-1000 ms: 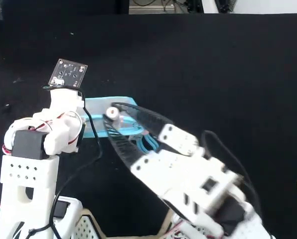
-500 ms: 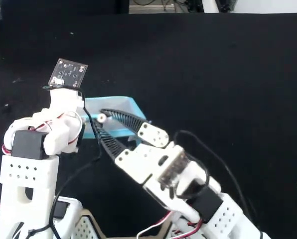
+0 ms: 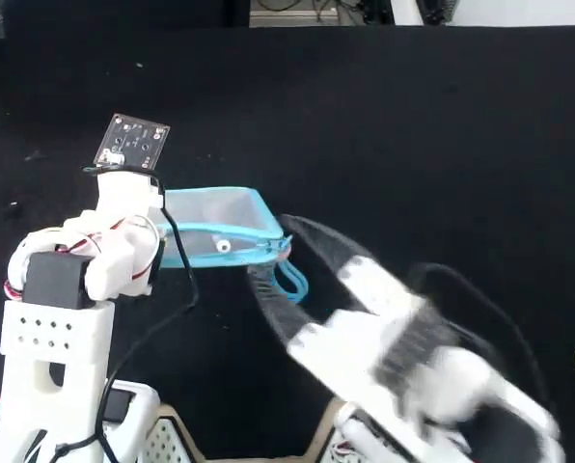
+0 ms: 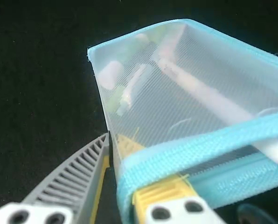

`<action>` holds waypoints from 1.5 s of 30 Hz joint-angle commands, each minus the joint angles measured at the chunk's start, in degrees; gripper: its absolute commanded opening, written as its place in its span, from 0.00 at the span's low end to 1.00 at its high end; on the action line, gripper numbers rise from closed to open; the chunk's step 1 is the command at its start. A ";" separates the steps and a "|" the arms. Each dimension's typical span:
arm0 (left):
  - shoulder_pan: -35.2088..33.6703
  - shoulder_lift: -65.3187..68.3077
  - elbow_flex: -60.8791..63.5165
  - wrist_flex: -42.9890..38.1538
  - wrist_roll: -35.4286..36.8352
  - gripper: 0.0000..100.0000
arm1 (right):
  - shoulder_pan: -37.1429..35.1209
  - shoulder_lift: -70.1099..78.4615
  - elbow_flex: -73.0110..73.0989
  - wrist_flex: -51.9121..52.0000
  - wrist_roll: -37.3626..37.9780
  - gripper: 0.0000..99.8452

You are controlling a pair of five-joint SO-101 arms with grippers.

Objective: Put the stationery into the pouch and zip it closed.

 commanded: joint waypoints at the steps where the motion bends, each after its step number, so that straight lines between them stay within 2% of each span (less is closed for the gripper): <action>1: -0.13 0.44 0.92 0.26 -0.35 0.03 | 10.99 0.40 -8.66 10.02 0.09 0.19; 5: -0.13 0.44 0.92 0.26 -0.35 0.03 | 19.34 0.40 1.01 10.37 -0.26 0.19; 12: -1.01 0.35 0.40 0.26 -0.09 0.03 | 18.37 0.48 18.24 -7.47 -0.35 0.19; 16: -5.14 0.35 -0.92 -0.18 0.09 0.03 | 13.80 0.48 24.48 -14.68 -0.35 0.19; 23: -5.49 0.35 -1.45 0.00 0.09 0.03 | 4.57 0.40 16.13 -10.81 -0.35 0.19; 27: -5.49 0.35 -1.36 0.18 0.09 0.03 | -2.73 0.40 16.04 -10.81 -0.53 0.18; 30: -5.49 0.35 -1.36 0.26 0.09 0.03 | -6.51 0.40 18.15 -14.51 -2.90 0.13; 33: -5.49 0.35 -1.36 0.26 0.09 0.03 | -7.65 0.48 24.31 -21.89 -3.08 0.09; 38: -5.49 0.35 -1.36 0.26 0.09 0.03 | -7.65 0.48 34.95 -35.69 -3.52 0.09; 45: -5.49 0.35 -1.36 0.26 0.09 0.03 | -7.38 0.92 38.11 -39.56 -3.52 0.08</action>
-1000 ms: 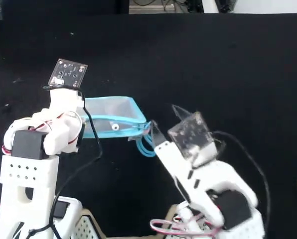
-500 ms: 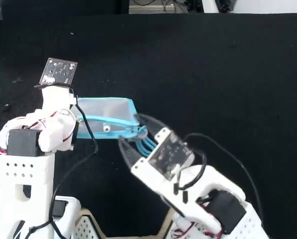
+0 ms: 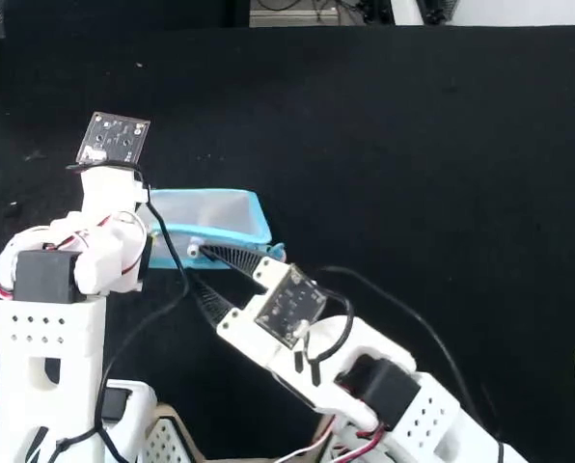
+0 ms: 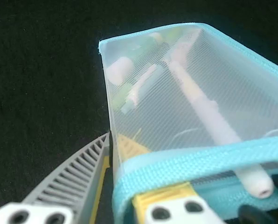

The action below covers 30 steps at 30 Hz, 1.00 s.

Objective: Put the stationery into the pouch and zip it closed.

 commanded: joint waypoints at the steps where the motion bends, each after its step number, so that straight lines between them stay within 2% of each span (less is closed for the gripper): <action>1: -1.19 0.35 -1.10 -0.09 0.09 0.03 | -0.35 0.04 0.04 -2.37 -0.35 0.08; 14: -1.10 0.35 -1.10 0.00 0.09 0.03 | -0.35 0.22 -0.04 -5.80 -1.41 0.09; 17: 1.10 0.35 -1.27 0.62 0.09 0.03 | -0.35 0.57 -0.04 -5.71 -3.16 0.09; 21: 4.62 0.35 -1.63 2.20 2.29 0.03 | -0.35 4.53 -0.04 -5.89 -2.81 0.09; 27: 4.44 0.35 -1.63 2.29 2.64 0.03 | -0.09 11.21 -0.31 -6.07 -2.73 0.09; 30: 4.44 0.35 -1.63 2.29 2.64 0.03 | 2.64 11.56 -0.48 -6.59 -2.73 0.09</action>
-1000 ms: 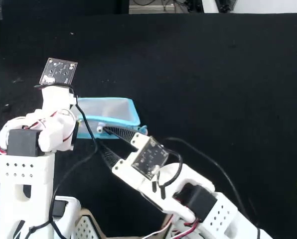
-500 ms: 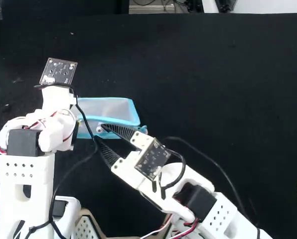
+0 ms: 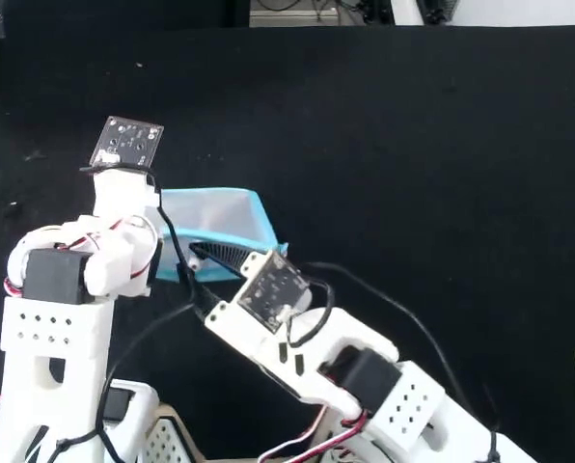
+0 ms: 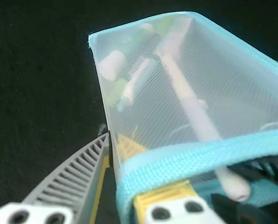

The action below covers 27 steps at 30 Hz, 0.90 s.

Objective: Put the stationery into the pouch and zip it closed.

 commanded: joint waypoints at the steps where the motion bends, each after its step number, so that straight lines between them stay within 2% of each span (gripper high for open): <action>1: 1.01 0.35 -1.45 0.62 0.97 0.03 | 4.31 2.15 -0.66 -1.32 -0.09 0.09; 4: 1.01 0.35 -1.45 0.62 0.88 0.03 | 9.23 2.15 -2.15 -0.88 -0.18 0.08; 6: 1.01 0.35 -1.45 0.62 0.88 0.03 | 10.81 2.15 -3.30 0.62 -0.18 0.03; 12: 1.01 0.35 -1.19 0.44 0.79 0.03 | 8.26 1.19 -7.16 7.82 -0.53 0.01; 16: 1.01 0.35 -1.01 0.26 0.79 0.03 | 5.10 -5.85 -8.48 12.40 -0.09 0.01; 22: 1.01 0.35 -1.01 0.26 0.79 0.03 | 6.07 -17.36 -5.14 13.10 5.80 0.01; 27: 1.01 0.35 -1.01 0.26 0.79 0.03 | 8.44 -22.46 -5.58 15.56 6.51 0.01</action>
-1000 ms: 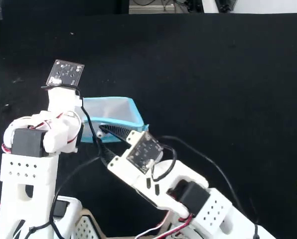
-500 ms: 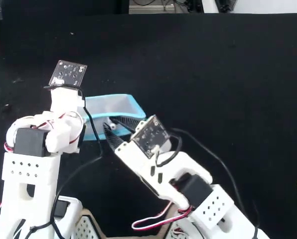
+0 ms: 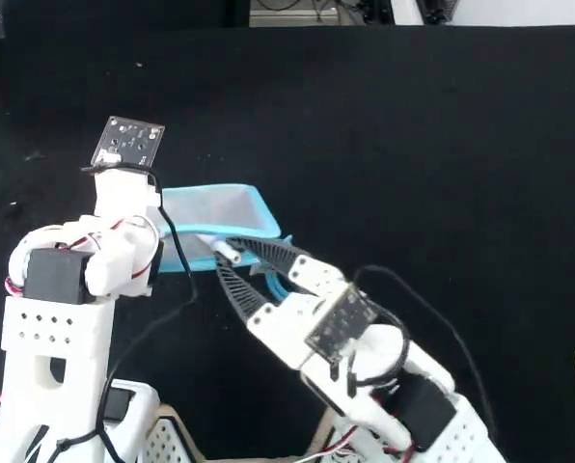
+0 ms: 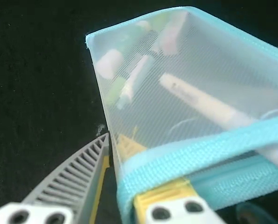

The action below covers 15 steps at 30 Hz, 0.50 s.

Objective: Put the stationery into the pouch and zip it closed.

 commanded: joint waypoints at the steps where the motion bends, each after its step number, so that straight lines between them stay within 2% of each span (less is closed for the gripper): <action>1: 0.66 0.26 -1.10 0.26 0.44 0.03 | 2.73 -2.95 -1.89 3.43 2.55 0.01; 5: 0.66 0.26 -1.19 0.26 0.44 0.03 | 2.81 2.33 -9.63 9.58 9.14 0.01; 10: 0.66 0.26 -1.19 0.26 0.44 0.03 | 2.64 19.65 -21.23 16.53 9.41 0.01; 15: 0.66 0.26 -1.19 0.44 0.44 0.03 | 2.55 31.25 -29.49 18.02 9.85 0.01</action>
